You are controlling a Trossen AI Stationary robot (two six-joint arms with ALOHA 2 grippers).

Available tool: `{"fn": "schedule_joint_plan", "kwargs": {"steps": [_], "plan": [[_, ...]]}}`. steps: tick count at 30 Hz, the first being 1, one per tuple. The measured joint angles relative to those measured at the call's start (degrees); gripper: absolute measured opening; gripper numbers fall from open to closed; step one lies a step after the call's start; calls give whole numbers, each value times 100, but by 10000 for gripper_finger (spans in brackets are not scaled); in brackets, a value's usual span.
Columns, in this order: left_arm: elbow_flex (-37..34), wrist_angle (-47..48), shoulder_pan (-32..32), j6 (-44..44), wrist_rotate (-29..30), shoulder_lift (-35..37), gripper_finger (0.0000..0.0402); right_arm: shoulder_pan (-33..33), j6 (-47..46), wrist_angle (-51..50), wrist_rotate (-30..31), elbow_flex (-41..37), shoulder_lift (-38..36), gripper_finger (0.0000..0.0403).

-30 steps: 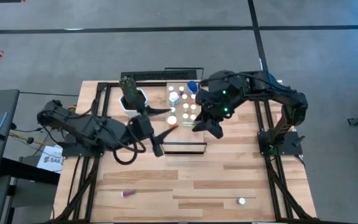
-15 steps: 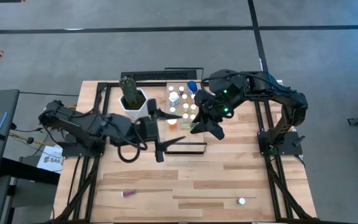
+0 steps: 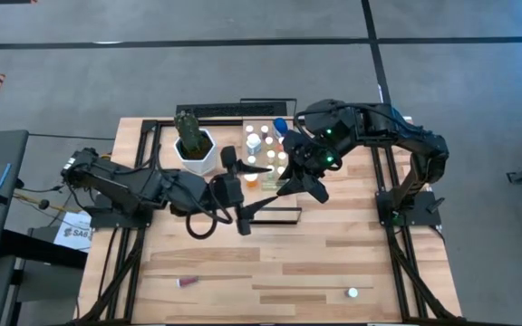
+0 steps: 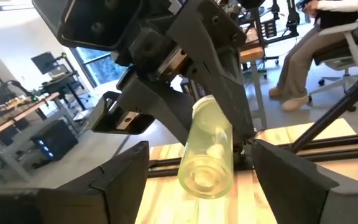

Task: Pick and place medicine bottles onto shelf by color
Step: Put the yellow pill bottle on the shelf

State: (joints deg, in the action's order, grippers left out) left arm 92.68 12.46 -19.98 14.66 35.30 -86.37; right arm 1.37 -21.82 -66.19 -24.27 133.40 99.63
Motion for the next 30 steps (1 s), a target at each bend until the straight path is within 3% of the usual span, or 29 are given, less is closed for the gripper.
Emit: {"fn": "schedule_joint_plan", "kwargs": {"steps": [4, 12, 16, 30], "plan": [[0, -13, -29, -16, -1, 0, 235, 0, 0, -28, -3, 0, 0, 136], [0, 1, -56, 3, -54, 0, 113, -35, -16, -87, -7, 0, 0, 136], [0, 6, -88, 9, -56, 0, 73, -66, 4, -83, -23, 2, 0, 136], [11, -8, -130, -426, -125, 17, 84, -70, -37, 211, -28, 2, -4, 136]]}}
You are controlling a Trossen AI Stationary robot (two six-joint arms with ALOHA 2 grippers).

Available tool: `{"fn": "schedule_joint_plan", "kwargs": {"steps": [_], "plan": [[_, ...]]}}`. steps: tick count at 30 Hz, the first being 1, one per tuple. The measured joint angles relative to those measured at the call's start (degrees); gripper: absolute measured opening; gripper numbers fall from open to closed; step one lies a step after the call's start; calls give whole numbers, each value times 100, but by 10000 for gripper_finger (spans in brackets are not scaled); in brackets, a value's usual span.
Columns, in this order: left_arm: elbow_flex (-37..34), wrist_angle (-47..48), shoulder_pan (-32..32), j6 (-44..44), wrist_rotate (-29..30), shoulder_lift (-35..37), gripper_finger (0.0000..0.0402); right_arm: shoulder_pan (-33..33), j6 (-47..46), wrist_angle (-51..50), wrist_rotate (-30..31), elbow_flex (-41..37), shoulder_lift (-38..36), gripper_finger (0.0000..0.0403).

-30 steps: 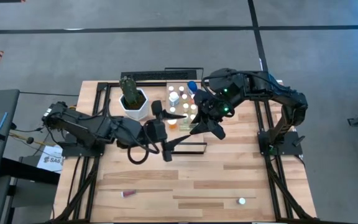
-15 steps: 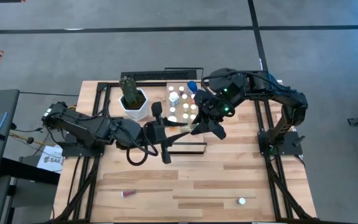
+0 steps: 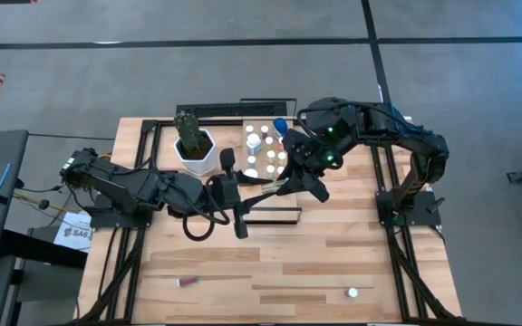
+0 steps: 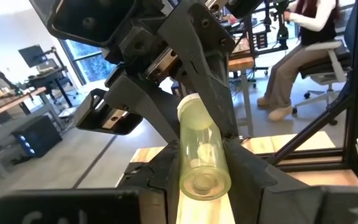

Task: Pick and place medicine bottles onto shelf by color
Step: Put the yellow pill bottle on the shelf

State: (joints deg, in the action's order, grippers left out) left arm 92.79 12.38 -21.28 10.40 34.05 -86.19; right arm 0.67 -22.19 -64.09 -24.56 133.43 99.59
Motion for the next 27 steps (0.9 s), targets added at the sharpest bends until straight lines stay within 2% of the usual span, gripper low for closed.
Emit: {"fn": "schedule_joint_plan", "kwargs": {"steps": [10, 15, 19, 27], "plan": [[0, -27, 0, -97, -9, -7, 77, -1, 7, 8, 27, 79, 9, 136], [2, -102, -11, -181, 303, -7, 75, -34, 38, 126, 92, 147, -27, 136], [2, -455, 2, 122, 345, -22, 75, -121, 39, 220, 129, 152, -134, 138], [-9, -810, 6, 572, 337, -31, 75, -279, 109, 230, 87, 146, -309, 189]]}}
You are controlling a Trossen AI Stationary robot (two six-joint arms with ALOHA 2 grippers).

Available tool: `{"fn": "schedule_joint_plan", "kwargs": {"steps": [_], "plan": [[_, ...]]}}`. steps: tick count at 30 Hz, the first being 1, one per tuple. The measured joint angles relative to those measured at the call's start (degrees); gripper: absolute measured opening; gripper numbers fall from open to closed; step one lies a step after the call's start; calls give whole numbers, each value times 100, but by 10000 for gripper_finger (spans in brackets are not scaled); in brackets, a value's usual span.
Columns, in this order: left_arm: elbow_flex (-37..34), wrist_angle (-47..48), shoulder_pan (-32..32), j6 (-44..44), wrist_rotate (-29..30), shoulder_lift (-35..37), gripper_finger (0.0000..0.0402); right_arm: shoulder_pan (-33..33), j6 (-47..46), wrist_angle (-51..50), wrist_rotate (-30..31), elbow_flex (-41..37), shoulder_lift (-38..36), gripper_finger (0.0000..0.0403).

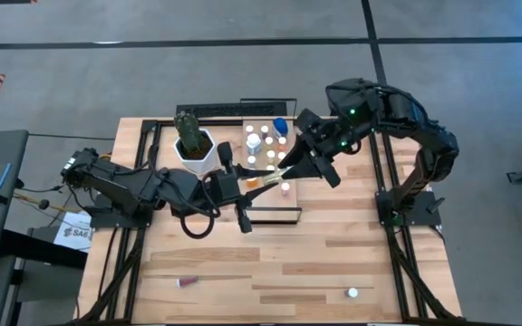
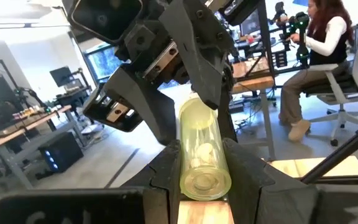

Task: Pick and place medicine bottles onto shelf by color
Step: Put the yellow pill bottle on the shelf

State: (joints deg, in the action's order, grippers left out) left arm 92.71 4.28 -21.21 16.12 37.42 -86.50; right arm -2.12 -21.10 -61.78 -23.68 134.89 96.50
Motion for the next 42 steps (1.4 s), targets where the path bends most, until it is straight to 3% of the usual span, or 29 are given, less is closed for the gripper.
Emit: {"fn": "schedule_joint_plan", "kwargs": {"steps": [8, 25, 42], "plan": [[-7, -204, -13, 204, 39, 0, 75, -101, 2, -8, 47, 0, -151, 233], [3, -620, 24, 612, 454, 30, 75, -83, 30, 10, -42, -13, -170, 234], [7, -903, 33, 935, 86, 17, 75, -90, -286, 396, -220, -9, -244, 234]]}}
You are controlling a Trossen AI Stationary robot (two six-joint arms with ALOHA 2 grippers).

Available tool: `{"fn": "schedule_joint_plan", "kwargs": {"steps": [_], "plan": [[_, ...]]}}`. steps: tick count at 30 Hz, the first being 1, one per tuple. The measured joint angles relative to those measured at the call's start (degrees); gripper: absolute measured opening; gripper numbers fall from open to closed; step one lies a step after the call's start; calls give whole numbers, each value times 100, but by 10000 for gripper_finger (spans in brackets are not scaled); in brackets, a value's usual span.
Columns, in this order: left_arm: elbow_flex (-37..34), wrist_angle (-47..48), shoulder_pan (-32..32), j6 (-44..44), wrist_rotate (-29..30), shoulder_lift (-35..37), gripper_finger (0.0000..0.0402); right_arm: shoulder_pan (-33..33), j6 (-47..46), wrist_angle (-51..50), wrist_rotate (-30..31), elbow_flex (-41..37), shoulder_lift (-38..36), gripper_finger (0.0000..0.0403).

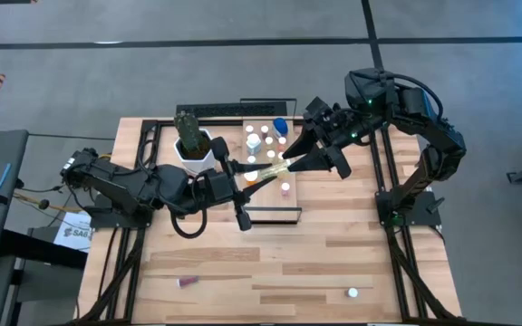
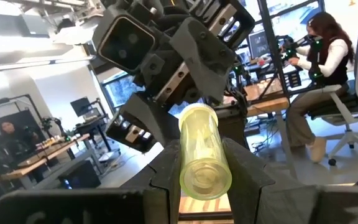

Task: Pick and place medicine bottles onto shelf by color
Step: Put the yellow pill bottle on the shelf

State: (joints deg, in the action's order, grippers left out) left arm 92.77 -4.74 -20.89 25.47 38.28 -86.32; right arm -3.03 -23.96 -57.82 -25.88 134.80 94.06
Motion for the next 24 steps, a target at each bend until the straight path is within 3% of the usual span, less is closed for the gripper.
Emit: {"fn": "schedule_joint_plan", "kwargs": {"steps": [24], "plan": [[-4, -202, 35, -2, -100, 0, 75, 79, -9, 271, -114, 0, 2, 234]]}}
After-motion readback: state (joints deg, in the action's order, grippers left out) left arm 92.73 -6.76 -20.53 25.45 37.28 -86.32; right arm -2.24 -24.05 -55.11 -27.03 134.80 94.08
